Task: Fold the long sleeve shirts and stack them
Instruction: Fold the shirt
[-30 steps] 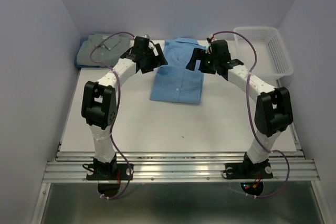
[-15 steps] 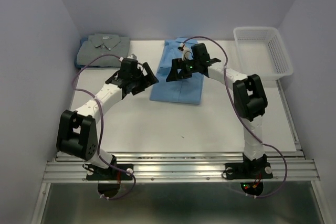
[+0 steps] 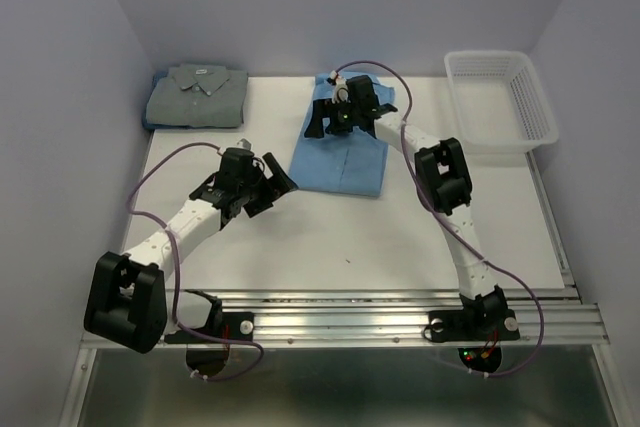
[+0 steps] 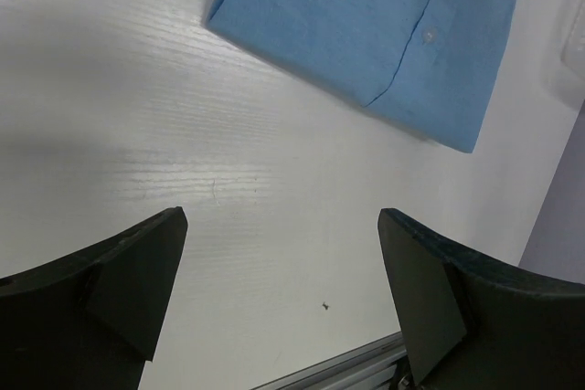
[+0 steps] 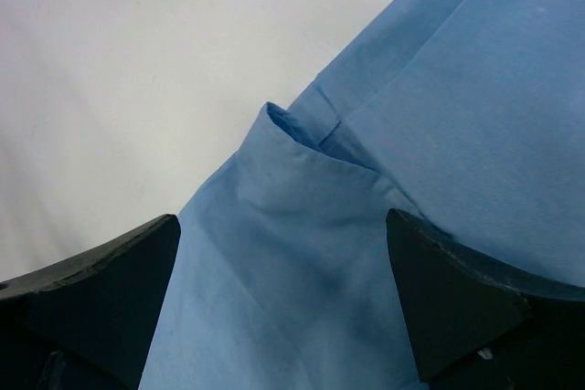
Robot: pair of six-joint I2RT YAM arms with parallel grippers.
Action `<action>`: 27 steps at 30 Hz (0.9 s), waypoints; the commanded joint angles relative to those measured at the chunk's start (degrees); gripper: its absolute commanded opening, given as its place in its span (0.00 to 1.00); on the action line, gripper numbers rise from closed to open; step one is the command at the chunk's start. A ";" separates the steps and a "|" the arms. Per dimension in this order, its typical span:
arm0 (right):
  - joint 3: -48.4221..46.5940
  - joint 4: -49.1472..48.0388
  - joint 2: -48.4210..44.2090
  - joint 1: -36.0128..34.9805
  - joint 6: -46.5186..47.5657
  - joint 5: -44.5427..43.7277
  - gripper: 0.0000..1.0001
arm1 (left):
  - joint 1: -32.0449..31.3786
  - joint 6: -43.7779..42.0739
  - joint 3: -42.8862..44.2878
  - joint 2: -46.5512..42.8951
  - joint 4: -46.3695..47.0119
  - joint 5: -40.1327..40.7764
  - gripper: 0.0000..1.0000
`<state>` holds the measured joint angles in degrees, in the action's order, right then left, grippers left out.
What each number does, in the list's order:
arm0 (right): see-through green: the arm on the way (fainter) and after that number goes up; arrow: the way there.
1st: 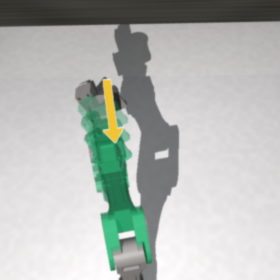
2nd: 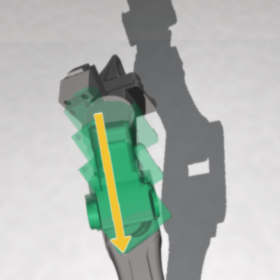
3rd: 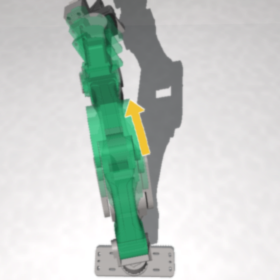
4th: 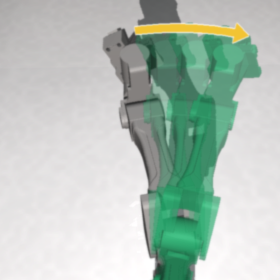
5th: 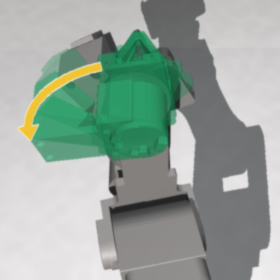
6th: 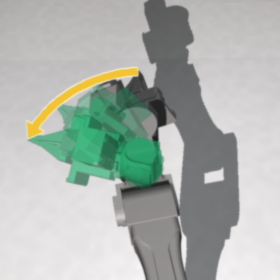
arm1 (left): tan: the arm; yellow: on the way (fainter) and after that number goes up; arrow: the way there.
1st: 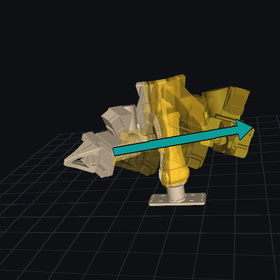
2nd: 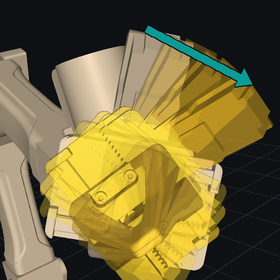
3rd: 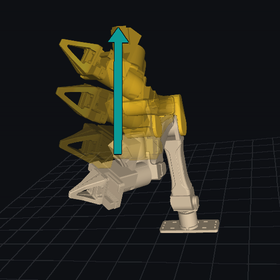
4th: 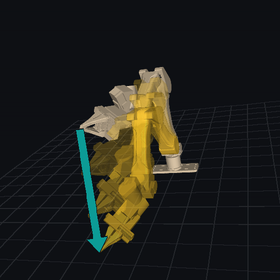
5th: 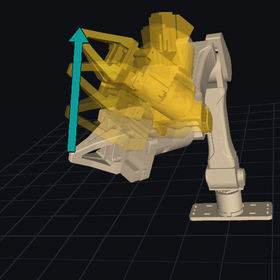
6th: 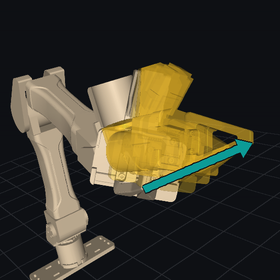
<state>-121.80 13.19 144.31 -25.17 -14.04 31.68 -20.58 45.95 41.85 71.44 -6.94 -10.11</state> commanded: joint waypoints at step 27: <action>22.24 -4.64 -10.68 7.94 -0.35 -11.82 1.00 | -9.74 15.30 -7.30 7.05 17.92 -3.61 0.98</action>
<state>-113.03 9.08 140.27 -16.51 -11.20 19.90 -30.20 56.88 36.38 78.74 7.55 -15.00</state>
